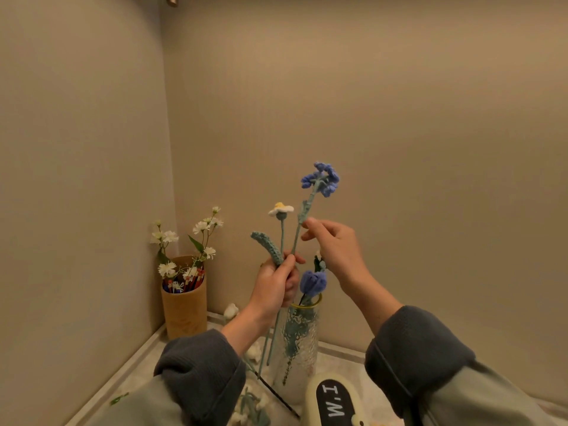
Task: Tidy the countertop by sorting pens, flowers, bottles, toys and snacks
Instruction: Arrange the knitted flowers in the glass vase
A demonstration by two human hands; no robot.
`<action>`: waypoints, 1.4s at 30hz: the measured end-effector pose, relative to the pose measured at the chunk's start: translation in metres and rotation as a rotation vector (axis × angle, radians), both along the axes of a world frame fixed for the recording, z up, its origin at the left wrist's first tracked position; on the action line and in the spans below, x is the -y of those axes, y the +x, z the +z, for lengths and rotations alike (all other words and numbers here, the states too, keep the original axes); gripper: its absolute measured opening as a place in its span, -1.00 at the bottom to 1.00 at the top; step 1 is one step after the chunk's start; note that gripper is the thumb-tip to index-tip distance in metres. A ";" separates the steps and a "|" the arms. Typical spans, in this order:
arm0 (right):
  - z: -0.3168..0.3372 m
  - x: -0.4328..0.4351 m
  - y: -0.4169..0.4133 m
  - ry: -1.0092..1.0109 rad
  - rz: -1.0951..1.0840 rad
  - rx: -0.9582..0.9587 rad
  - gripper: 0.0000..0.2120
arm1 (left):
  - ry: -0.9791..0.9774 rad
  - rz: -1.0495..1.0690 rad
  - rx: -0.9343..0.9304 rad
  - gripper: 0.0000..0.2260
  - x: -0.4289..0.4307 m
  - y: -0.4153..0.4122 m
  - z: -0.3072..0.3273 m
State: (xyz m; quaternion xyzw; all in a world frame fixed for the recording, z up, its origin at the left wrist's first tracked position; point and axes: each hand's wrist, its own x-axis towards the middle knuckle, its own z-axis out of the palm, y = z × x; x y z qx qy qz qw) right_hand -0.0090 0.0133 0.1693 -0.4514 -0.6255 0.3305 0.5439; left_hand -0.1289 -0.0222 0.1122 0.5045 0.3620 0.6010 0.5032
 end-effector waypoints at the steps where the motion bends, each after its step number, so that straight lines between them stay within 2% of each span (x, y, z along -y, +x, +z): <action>1: 0.002 0.003 0.000 -0.023 0.026 -0.021 -0.76 | -0.003 -0.005 -0.007 -0.79 0.002 0.001 0.001; 5: 0.003 0.016 0.002 -0.106 0.109 -0.069 -0.82 | 0.000 -0.067 -0.011 -0.79 0.008 0.003 0.003; 8: 0.005 0.022 0.003 -0.088 0.134 -0.075 -0.82 | 0.004 -0.076 -0.060 -0.78 0.011 0.005 0.005; 13: 0.012 0.028 0.009 0.078 0.043 -0.087 -0.84 | 0.055 0.214 -0.232 -0.76 0.003 0.007 0.012; 20: 0.008 0.027 0.024 0.265 -0.084 -0.090 -0.86 | 0.186 0.351 0.058 -0.73 0.002 -0.005 0.036; 25: 0.009 0.029 0.026 0.399 -0.166 -0.103 -0.87 | 0.296 0.392 0.258 -0.62 0.003 0.002 0.056; 29: 0.012 0.029 0.026 0.473 -0.183 -0.101 -0.87 | 0.351 0.372 0.321 -0.61 -0.002 0.007 0.063; 34: 0.014 0.027 0.025 0.492 -0.178 -0.103 -0.88 | 0.304 0.372 0.251 -0.58 -0.011 0.015 0.053; 38: -0.003 0.021 0.023 0.450 -0.170 -0.015 -0.90 | 0.224 0.350 0.165 -0.58 -0.021 0.020 0.030; 42: -0.042 0.015 0.022 0.334 -0.216 0.114 -0.91 | 0.115 0.385 -0.054 -0.62 -0.031 0.021 -0.002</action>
